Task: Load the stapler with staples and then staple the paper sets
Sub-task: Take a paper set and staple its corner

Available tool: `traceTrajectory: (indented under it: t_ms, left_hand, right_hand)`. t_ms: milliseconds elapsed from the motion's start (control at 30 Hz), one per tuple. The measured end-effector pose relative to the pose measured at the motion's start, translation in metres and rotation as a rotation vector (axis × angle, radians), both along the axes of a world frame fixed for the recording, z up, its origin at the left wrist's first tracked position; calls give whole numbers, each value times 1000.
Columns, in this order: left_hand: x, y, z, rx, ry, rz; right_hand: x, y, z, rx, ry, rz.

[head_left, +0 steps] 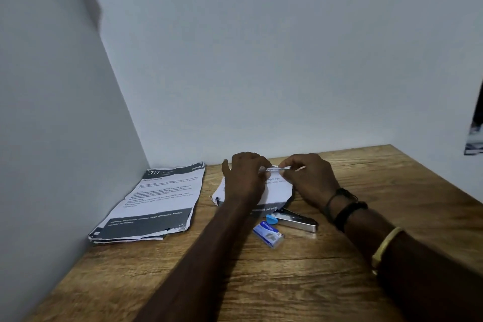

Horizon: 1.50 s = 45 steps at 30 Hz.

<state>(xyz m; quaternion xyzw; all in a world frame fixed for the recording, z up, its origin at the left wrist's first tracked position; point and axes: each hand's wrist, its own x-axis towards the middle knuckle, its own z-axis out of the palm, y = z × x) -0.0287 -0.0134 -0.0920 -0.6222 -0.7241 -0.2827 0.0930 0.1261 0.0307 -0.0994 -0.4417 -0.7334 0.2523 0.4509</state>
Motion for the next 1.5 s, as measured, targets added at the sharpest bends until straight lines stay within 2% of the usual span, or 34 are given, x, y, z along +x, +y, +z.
traceTrajectory:
  t_ms: [200, 467, 667, 833, 967, 1067, 1100, 1200, 1233, 1300, 1367, 1500]
  left_hand:
    - [-1, -1, 7, 103, 10, 15]
    - [-3, -14, 32, 425, 121, -6]
    - [-28, -16, 24, 464, 7, 56]
    - [-53, -12, 6, 459, -375, 61]
    - [-55, -9, -5, 434, -574, 42]
    - [-56, -6, -2, 339, -735, 141]
    - [-55, -5, 1, 279, -903, 155]
    - [-54, -9, 7, 107, -1563, 61]
    - [-53, -10, 8, 103, -1692, 16]
    - [-50, -12, 9, 134, -1776, 4]
    - [-49, -14, 9, 128, -1748, 19]
    - [-52, -7, 2, 61, -1658, 15]
  right_hand:
    - [-3, -3, 3, 181, -106, -102]
    - [-3, -9, 19, 340, 153, -148]
    - [10, -6, 25, 294, 252, -133]
    - [15, -2, 20, 241, 185, -108]
    - [15, 0, 15, 183, 152, -75]
    - [16, 2, 14, 141, 176, -73]
    - [17, 2, 13, 128, 185, -69]
    - [19, 1, 12, 113, 174, -48]
    - [20, 1, 11, 102, 165, -41]
    - [22, 3, 10, 57, 135, -35]
    - [24, 5, 8, 8, 48, -34]
    - [25, 2, 7, -48, -310, 36]
